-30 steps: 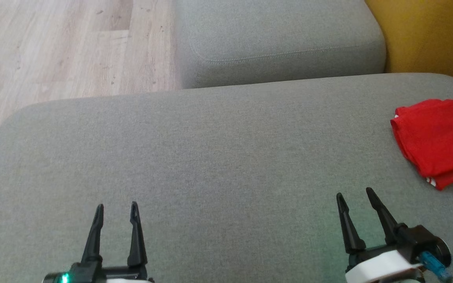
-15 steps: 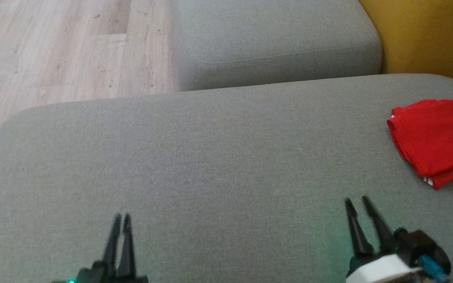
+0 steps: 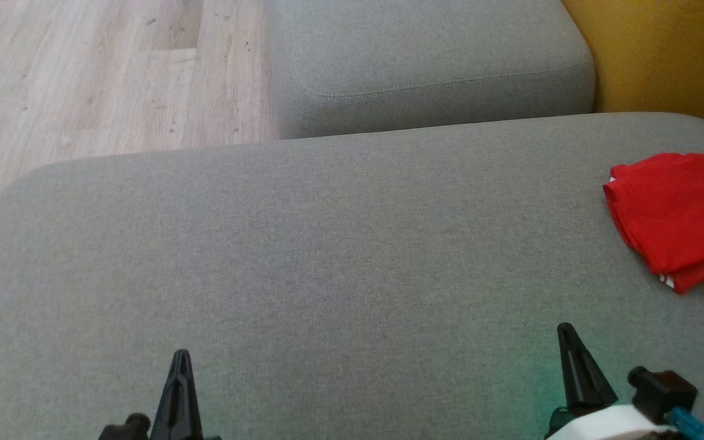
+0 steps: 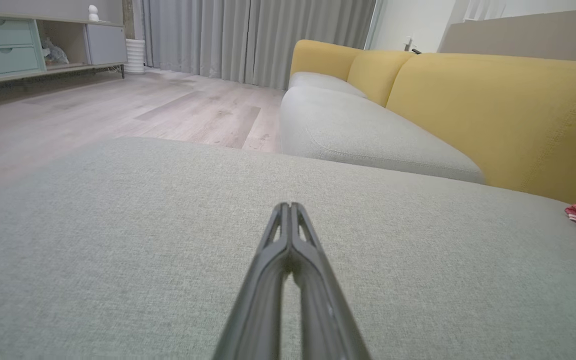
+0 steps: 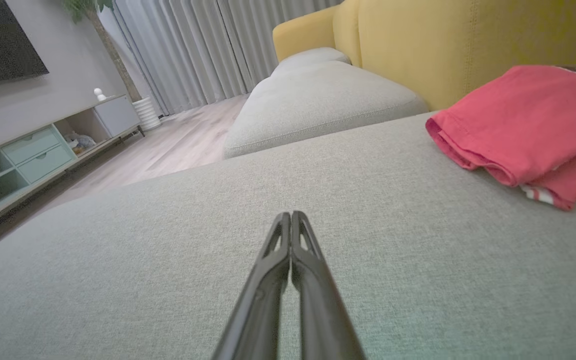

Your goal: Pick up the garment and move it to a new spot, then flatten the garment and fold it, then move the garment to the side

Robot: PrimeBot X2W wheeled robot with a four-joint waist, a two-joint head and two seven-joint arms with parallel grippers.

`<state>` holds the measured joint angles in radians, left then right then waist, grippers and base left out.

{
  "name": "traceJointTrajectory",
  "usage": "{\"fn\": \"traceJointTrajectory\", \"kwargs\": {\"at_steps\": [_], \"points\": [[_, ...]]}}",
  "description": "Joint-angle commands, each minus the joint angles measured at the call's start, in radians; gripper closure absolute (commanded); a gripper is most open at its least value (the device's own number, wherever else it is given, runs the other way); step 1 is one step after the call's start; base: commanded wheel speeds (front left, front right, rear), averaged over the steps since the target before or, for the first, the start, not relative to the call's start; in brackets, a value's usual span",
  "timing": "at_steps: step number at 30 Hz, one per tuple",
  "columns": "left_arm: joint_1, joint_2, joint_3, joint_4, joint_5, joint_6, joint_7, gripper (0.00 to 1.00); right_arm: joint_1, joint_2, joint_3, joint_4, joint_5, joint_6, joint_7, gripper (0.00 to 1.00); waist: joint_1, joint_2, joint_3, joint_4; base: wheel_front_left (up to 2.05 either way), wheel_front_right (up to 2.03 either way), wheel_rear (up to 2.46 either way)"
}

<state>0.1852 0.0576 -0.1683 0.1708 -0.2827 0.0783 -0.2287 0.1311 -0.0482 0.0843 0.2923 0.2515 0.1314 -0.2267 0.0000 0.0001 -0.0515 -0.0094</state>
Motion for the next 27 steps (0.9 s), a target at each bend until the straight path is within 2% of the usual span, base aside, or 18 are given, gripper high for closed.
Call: {"fn": "traceJointTrajectory", "kwargs": {"at_steps": [1,27], "points": [[-0.051,0.007,0.016,-0.025,-0.036,-0.009,0.006,1.0,-0.053,-0.01,-0.008,-0.033,0.039,0.0,0.01,1.0,0.0,-0.0001,0.001,0.0,0.0,0.0,0.0],[-0.107,0.019,0.055,0.0,-0.347,-0.055,0.066,1.0,-0.095,-0.02,-0.035,-0.037,0.353,0.0,0.072,1.0,0.0,-0.0001,0.013,0.002,0.0,0.0,0.0]]}}
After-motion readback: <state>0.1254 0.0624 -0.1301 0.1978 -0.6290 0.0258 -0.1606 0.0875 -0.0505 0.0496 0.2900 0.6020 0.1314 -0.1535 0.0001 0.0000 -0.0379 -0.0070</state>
